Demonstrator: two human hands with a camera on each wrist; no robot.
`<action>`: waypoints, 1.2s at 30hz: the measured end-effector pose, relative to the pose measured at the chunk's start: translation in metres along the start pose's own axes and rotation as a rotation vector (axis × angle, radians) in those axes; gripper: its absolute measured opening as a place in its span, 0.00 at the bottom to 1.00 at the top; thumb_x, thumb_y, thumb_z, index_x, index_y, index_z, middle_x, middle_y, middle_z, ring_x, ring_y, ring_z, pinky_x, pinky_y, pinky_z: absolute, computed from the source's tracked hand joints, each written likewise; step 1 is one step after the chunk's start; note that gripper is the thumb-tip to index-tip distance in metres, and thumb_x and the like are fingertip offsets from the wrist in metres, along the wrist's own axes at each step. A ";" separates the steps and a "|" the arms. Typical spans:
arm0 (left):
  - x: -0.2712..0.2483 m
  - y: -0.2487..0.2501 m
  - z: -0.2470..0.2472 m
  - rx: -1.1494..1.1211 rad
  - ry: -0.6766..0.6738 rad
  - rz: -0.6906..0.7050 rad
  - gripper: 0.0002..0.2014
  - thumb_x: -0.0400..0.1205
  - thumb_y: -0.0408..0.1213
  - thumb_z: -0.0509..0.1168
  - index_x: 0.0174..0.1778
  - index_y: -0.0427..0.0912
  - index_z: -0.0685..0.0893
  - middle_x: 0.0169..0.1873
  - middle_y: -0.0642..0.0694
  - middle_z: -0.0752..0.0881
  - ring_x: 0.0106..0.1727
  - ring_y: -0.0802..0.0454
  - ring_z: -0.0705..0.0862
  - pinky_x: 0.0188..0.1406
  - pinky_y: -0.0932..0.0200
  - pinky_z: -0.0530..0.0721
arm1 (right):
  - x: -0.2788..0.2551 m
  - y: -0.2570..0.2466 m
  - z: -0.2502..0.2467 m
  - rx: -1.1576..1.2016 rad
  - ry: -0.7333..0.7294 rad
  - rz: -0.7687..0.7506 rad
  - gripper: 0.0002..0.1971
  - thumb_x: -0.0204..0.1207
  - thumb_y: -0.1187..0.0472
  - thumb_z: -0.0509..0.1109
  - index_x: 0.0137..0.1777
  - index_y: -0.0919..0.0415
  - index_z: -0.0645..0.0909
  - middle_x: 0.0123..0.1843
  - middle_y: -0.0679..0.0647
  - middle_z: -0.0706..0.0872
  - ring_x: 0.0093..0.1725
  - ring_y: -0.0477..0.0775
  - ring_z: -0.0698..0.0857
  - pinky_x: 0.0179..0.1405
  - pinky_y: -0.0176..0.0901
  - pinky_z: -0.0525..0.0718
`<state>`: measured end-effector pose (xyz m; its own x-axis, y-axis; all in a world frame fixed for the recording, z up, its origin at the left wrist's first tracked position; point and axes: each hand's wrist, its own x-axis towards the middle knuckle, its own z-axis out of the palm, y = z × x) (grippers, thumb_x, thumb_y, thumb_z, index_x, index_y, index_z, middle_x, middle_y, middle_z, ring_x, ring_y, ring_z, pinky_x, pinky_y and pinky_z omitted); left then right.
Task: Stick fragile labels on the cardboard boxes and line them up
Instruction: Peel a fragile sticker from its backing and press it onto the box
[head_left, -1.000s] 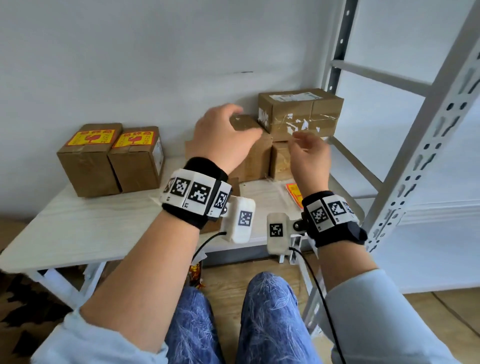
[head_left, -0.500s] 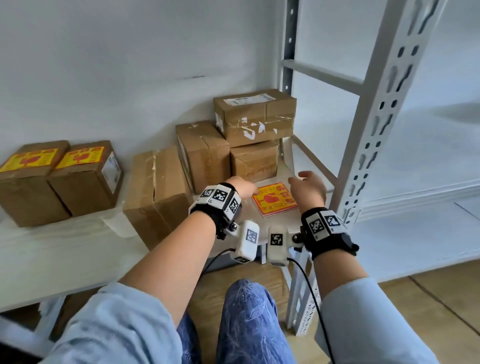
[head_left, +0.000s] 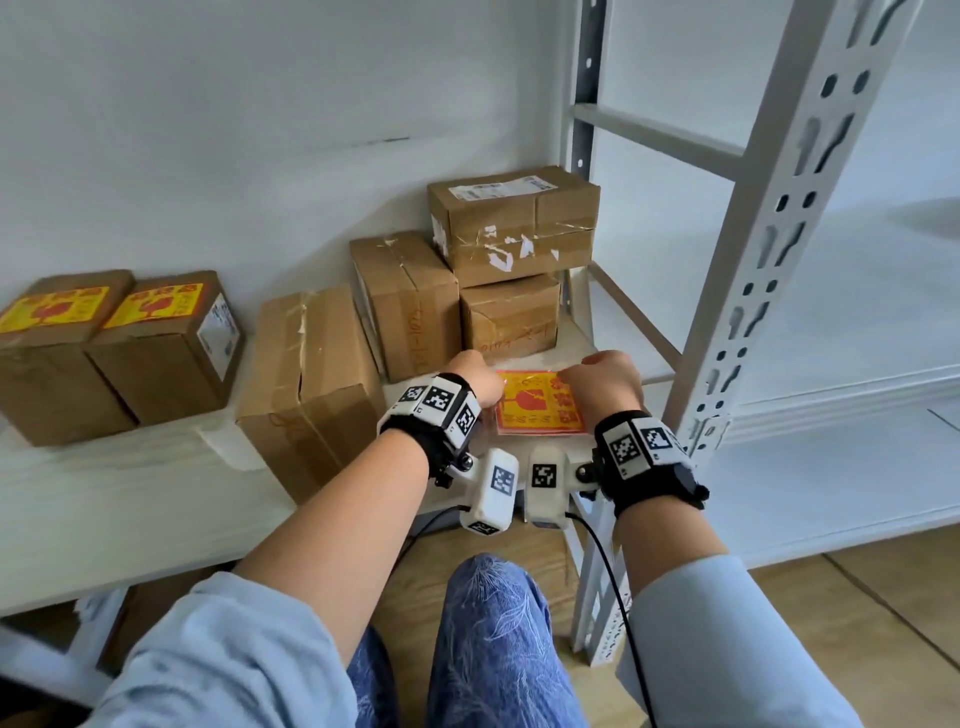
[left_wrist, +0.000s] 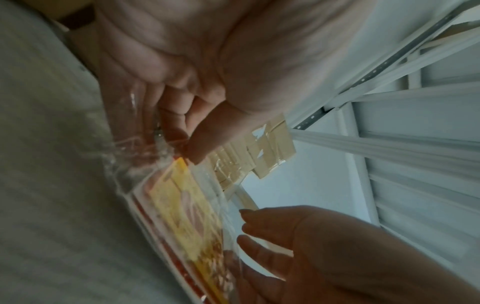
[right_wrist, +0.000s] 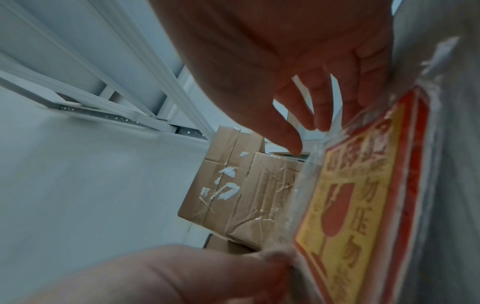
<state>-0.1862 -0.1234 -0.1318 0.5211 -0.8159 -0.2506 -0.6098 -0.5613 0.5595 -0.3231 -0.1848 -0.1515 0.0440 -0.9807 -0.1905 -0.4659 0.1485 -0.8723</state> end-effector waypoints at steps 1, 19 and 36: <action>-0.001 0.001 -0.002 -0.027 0.033 0.038 0.15 0.85 0.32 0.61 0.61 0.27 0.84 0.59 0.32 0.87 0.59 0.34 0.87 0.54 0.49 0.85 | 0.000 -0.001 0.000 0.037 0.007 -0.001 0.18 0.75 0.61 0.71 0.65 0.60 0.81 0.52 0.55 0.87 0.53 0.59 0.87 0.59 0.54 0.88; -0.059 -0.002 -0.049 -0.761 0.321 0.321 0.12 0.82 0.26 0.66 0.38 0.46 0.85 0.43 0.45 0.90 0.41 0.46 0.91 0.43 0.37 0.92 | -0.024 -0.037 0.001 0.512 0.176 -0.358 0.12 0.87 0.57 0.61 0.42 0.54 0.79 0.34 0.47 0.81 0.35 0.49 0.80 0.40 0.46 0.80; -0.052 -0.004 -0.054 -0.511 0.516 0.380 0.04 0.79 0.33 0.73 0.45 0.48 0.87 0.45 0.45 0.93 0.44 0.51 0.92 0.53 0.50 0.90 | -0.015 -0.029 0.004 0.556 0.299 -0.327 0.12 0.84 0.52 0.60 0.46 0.56 0.81 0.41 0.53 0.84 0.40 0.55 0.81 0.44 0.57 0.83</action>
<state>-0.1787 -0.0716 -0.0786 0.6188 -0.7011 0.3543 -0.5176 -0.0246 0.8553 -0.3063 -0.1740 -0.1250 -0.1769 -0.9671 0.1830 0.0535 -0.1951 -0.9793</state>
